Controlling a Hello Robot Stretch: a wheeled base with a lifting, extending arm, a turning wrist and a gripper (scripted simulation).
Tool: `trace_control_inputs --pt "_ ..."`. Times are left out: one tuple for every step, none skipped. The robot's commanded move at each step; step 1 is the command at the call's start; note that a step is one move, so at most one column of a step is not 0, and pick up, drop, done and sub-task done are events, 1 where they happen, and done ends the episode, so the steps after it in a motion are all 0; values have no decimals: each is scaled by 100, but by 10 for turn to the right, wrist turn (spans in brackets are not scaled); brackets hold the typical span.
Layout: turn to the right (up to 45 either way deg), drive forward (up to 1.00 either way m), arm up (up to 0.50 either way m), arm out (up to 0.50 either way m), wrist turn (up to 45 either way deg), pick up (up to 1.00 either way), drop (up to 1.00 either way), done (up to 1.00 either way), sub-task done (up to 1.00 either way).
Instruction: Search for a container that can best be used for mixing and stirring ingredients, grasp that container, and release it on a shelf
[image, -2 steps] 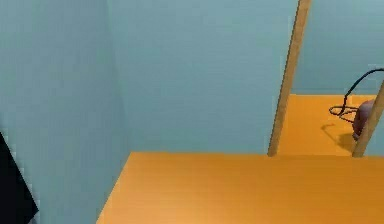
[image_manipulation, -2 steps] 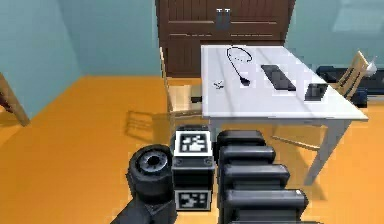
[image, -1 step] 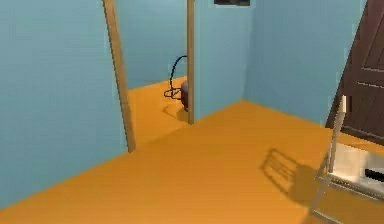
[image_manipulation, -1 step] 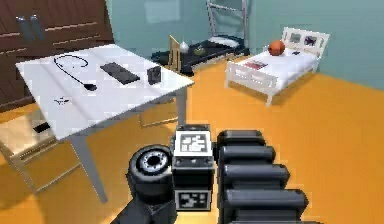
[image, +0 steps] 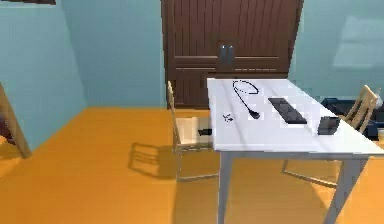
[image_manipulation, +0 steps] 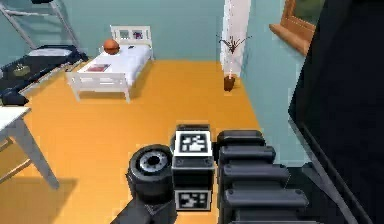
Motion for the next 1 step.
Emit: trace_control_inputs --pt "450 0 0 0 0 0 0 0 0"
